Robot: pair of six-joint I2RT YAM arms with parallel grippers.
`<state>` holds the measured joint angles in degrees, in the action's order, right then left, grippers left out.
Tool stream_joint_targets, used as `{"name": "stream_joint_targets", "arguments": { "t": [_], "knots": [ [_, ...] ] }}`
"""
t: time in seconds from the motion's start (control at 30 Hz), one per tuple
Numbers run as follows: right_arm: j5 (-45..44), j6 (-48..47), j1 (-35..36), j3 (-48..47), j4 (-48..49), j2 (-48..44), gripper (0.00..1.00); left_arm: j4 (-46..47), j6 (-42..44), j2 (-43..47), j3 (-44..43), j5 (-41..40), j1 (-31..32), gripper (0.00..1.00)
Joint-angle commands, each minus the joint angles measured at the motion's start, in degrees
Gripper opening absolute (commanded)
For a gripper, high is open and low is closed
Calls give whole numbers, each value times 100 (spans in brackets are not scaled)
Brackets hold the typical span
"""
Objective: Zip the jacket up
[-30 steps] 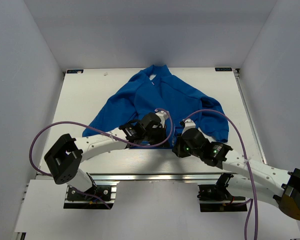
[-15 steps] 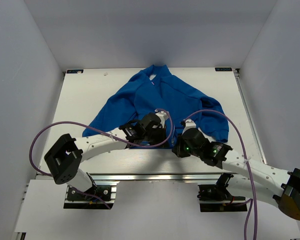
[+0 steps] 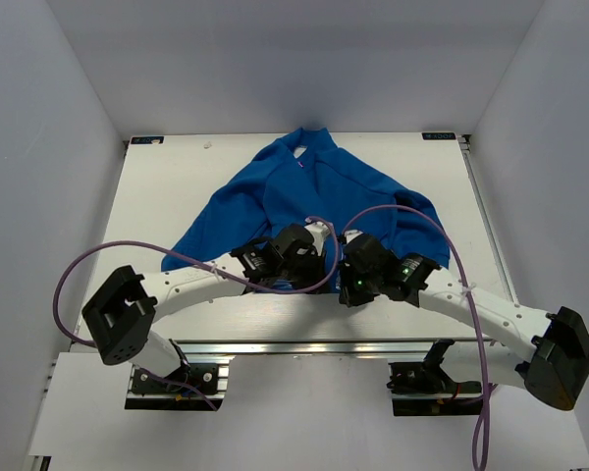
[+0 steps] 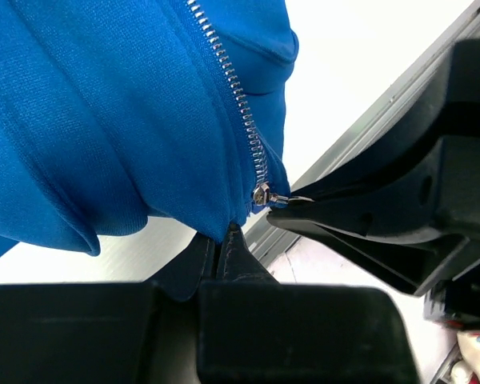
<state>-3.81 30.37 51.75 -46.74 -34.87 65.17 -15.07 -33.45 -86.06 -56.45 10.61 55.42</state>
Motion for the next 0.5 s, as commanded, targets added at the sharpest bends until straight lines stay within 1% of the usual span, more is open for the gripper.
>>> {"name": "stream_joint_targets", "arguments": {
  "t": [0.0,0.03,0.07,0.13,0.17,0.2,0.23,0.27,0.3,0.33,0.43,0.47],
  "knots": [
    [959,-637,-164,-195,-101,22,0,-111,278,414,125,90,22,0],
    [1170,-690,-208,-195,-12,49,0,3,287,467,186,169,22,0],
    [1573,-734,-270,-186,76,57,0,65,330,555,230,230,22,0],
    [1848,-761,-515,-134,349,49,0,240,348,634,335,310,22,0],
    [2232,-778,-638,-90,471,-30,0,268,383,661,362,345,22,0],
    [2445,-735,-927,41,768,-83,0,285,383,678,380,362,22,0],
    [2647,-708,-1077,112,902,-127,4,303,383,687,397,389,22,0],
    [3084,-682,-1236,182,1034,-197,12,320,392,696,415,424,30,0],
    [3228,-551,-1489,313,1235,-232,12,355,383,705,441,442,22,0],
    [3316,-506,-1570,358,1324,-267,12,390,383,722,459,450,22,0],
    [3343,-436,-1676,473,1474,-373,14,487,375,775,512,538,22,0],
    [3352,-418,-1685,482,1492,-382,17,505,392,766,520,582,22,0]
  ]
}}
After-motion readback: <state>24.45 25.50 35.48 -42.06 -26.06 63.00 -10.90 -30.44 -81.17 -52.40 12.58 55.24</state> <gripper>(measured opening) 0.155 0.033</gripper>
